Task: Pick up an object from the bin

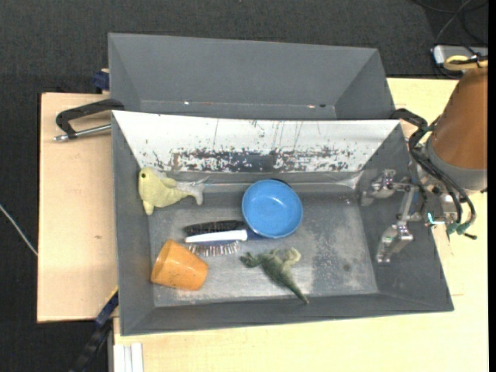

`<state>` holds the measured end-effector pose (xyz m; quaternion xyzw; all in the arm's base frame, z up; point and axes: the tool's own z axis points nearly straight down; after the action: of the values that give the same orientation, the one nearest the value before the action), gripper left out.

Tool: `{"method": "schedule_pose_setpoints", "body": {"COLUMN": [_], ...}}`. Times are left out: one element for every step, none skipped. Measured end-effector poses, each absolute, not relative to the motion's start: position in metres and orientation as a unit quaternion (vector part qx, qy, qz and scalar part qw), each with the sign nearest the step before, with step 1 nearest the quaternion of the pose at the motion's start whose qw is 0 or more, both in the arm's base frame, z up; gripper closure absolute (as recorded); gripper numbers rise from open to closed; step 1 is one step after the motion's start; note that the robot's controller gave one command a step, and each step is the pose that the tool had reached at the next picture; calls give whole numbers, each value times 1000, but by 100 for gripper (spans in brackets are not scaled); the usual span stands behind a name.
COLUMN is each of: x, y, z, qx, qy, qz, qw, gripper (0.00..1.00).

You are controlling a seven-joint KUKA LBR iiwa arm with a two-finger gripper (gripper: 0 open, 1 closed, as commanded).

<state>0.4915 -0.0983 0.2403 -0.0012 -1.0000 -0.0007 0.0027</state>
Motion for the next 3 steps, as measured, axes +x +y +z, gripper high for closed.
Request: {"method": "schedule_pose_setpoints", "body": {"x": [529,509,505], "y": [-22,76,145], "z": [71,102,104], "qx": [156,110,95], "qy": [-988,-994,-996], "qz": [1,-2,-2], "qw": [-6,-3,-3], "gripper": [0,0,0]}}
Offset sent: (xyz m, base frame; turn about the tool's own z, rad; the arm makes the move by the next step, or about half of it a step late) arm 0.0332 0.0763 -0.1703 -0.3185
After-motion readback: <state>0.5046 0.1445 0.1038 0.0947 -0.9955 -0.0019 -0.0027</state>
